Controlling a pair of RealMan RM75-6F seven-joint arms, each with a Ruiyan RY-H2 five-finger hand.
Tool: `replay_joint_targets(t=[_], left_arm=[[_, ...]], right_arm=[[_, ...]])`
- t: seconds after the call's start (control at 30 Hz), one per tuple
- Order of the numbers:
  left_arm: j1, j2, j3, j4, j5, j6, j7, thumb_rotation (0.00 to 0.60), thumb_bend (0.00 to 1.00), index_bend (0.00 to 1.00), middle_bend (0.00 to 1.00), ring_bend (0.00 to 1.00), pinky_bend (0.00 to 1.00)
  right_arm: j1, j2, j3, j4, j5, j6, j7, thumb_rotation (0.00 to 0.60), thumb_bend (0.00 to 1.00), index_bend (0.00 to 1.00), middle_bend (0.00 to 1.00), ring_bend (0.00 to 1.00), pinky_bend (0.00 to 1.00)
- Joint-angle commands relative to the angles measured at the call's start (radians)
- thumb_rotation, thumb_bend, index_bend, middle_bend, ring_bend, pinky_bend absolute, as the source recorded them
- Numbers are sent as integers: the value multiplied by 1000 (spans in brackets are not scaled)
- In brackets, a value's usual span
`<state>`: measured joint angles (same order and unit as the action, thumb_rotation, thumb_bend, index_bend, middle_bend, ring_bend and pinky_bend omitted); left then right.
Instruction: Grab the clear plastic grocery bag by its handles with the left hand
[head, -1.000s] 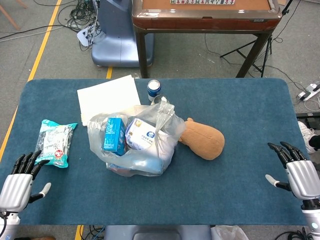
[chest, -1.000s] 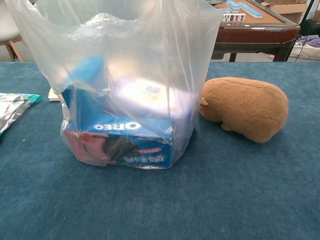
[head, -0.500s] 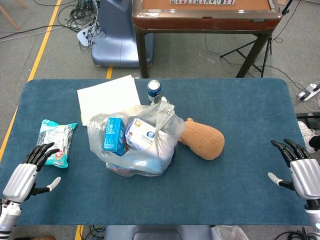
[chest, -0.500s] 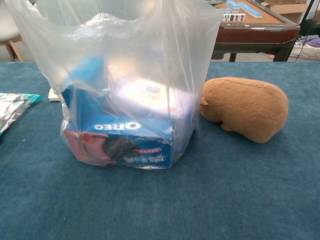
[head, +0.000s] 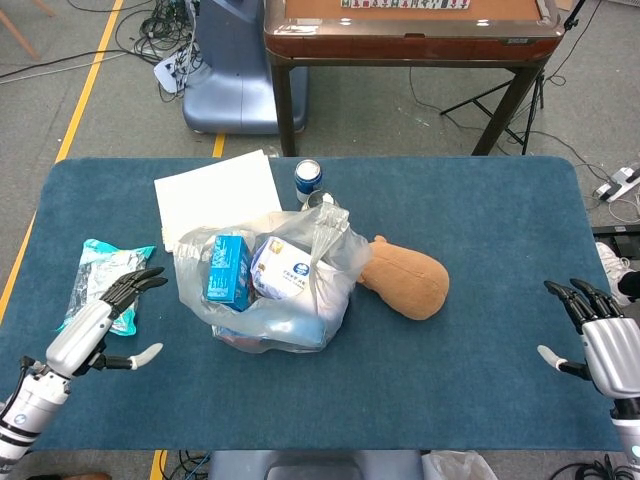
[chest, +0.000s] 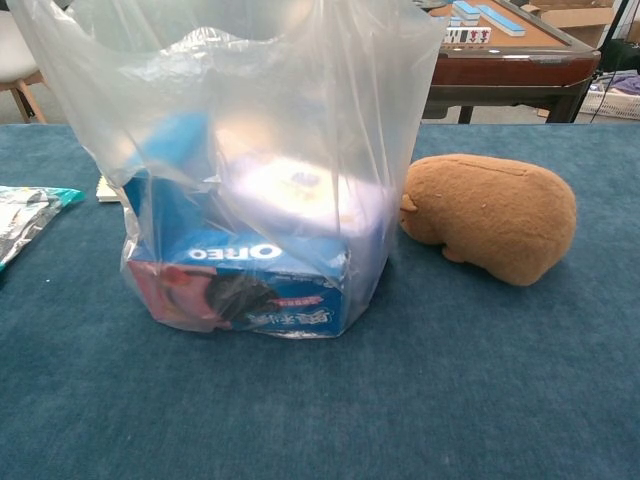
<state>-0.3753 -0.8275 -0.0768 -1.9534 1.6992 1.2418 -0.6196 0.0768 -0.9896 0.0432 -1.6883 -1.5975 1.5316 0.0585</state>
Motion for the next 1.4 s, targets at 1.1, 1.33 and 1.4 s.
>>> replay_joint_targets(t=[1.1,1.33,1.4], left_arm=[[-338,43,-130,-104,-103,-314,-454,402,238,116,65,49,0],[-388,40,-106,-77,-18,-345,-600,398,237,119,68,60,0],[-410,25,-107,-68,-28,-366,-601,400,238,119,68,60,0]], right_arm=[[-19,-12,-7,41,17,-1,35,600,98,151,262,118,212],[-18,-14,-8,41,14,-3,35,600,98,151,262,118,212],[-19,-14,-8,41,14,-3,35,600,99,151,262,118,212]])
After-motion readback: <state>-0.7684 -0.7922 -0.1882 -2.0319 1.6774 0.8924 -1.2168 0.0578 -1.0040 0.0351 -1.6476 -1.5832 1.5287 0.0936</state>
